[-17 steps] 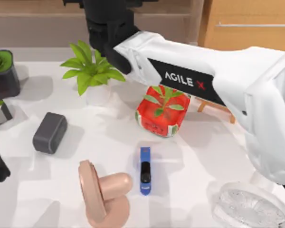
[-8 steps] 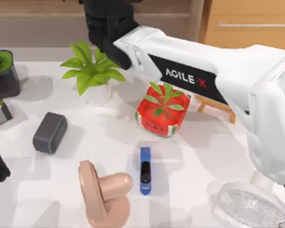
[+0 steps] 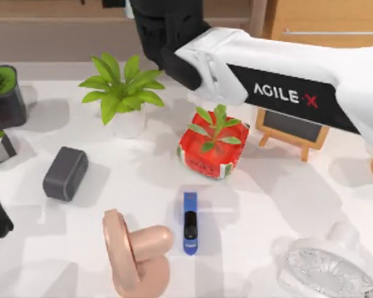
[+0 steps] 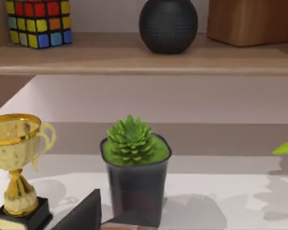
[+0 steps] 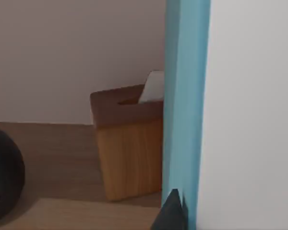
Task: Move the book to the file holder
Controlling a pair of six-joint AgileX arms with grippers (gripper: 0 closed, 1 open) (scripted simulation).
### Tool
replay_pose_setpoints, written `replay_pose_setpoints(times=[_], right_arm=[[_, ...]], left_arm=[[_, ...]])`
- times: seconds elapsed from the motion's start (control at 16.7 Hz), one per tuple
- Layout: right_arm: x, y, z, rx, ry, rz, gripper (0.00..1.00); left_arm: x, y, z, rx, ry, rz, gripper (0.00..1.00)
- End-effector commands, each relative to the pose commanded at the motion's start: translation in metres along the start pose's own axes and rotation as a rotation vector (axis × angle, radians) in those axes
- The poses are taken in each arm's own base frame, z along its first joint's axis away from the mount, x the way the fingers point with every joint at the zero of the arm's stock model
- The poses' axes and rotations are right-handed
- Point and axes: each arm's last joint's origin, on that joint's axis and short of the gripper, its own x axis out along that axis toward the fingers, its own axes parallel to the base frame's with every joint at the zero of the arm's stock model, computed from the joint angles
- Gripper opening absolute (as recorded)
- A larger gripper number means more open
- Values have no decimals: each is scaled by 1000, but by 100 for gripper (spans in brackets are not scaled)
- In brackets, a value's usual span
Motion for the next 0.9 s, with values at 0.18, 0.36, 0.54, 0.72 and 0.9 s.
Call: replay_pose_setpoints(times=[0.18,0.36,0.54,0.72,0.9], right_arm=[[-31,-22,11,73,77,138,0],[-67,-60,25,182,153,251,0],[-105,-107,38,318,205,331,0],[-141,-156,45,465,237,374,0],[-169,-204,42,618,255,361,0]], left_arm=[[0,0,0,0,0,0,100],[0,0,0,0,0,0,100],[0,0,0,0,0,0,100],[0,0,0,0,0,0,100],[0,0,0,0,0,0,100]])
